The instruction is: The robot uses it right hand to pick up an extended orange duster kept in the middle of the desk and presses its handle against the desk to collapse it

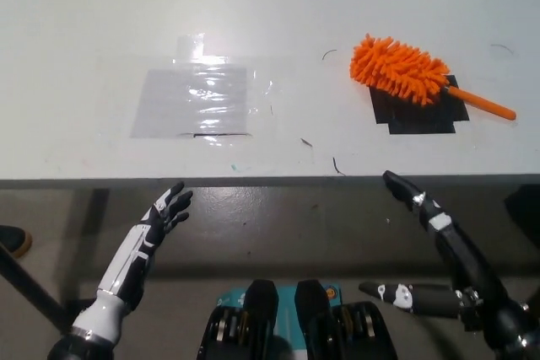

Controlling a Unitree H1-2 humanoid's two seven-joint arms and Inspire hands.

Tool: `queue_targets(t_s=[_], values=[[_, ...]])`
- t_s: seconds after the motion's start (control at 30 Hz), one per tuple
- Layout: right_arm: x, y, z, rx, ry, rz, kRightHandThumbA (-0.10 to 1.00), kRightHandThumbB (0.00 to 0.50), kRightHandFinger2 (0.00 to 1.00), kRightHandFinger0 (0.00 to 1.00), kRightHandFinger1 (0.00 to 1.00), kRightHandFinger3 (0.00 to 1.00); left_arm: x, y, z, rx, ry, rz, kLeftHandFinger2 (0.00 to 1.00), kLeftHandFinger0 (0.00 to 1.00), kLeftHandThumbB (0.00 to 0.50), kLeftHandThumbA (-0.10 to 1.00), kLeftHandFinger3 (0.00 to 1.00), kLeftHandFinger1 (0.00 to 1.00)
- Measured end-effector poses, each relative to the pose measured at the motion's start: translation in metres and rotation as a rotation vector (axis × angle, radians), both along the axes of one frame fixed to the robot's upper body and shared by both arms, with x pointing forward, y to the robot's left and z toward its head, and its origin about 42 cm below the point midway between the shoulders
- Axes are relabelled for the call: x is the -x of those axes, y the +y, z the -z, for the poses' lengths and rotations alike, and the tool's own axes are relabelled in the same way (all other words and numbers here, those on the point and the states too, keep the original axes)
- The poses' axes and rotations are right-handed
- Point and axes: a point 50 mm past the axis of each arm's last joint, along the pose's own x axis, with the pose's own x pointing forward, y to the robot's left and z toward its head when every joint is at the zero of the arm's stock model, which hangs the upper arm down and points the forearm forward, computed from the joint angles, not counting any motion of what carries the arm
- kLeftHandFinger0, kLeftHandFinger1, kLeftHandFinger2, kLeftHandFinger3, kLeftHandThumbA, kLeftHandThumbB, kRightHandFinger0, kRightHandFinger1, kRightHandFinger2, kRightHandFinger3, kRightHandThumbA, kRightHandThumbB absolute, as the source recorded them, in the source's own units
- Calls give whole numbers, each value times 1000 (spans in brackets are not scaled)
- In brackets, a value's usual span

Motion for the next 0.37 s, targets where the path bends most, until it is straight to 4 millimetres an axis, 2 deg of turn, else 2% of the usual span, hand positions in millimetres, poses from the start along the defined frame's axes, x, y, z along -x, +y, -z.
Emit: queue_targets(t_s=[0.07, 0.1, 0.13, 0.2, 0.23, 0.33, 0.37], values=[[2, 2, -3, -60, -4, 2, 1000, 325, 1000, 1000, 1000, 1000, -3, -1, -3, 0, -9, 3, 1000, 1000, 154, 1000, 1000, 1000], [1, 1, -3, -87, 0, 6, 1000, 217, 1000, 1000, 1000, 1000, -4, -1, -4, 1, -13, 4, 1000, 1000, 151, 1000, 1000, 1000], [1, 0, -3, -99, 3, 8, 1000, 291, 1000, 1000, 1000, 1000, -4, -1, -5, 2, -15, 4, 1000, 1000, 143, 1000, 1000, 1000], [-4, -6, 1, -148, 27, 26, 1000, 217, 1000, 1000, 1000, 1000, -6, -1, -7, 3, -21, 7, 1000, 1000, 143, 1000, 1000, 1000], [-12, -10, 9, -168, 59, 40, 1000, 197, 1000, 1000, 1000, 1000, -6, -1, -8, 2, -24, 9, 1000, 1000, 144, 1000, 1000, 1000], [-29, -18, 24, -189, 124, 70, 1000, 181, 1000, 1000, 1000, 1000, -8, -2, -11, 0, -33, 18, 1000, 1000, 153, 1000, 1000, 1000], [-29, -18, 24, -189, 124, 70, 1000, 181, 1000, 1000, 1000, 1000, -8, -2, -11, 0, -33, 18, 1000, 1000, 153, 1000, 1000, 1000]])
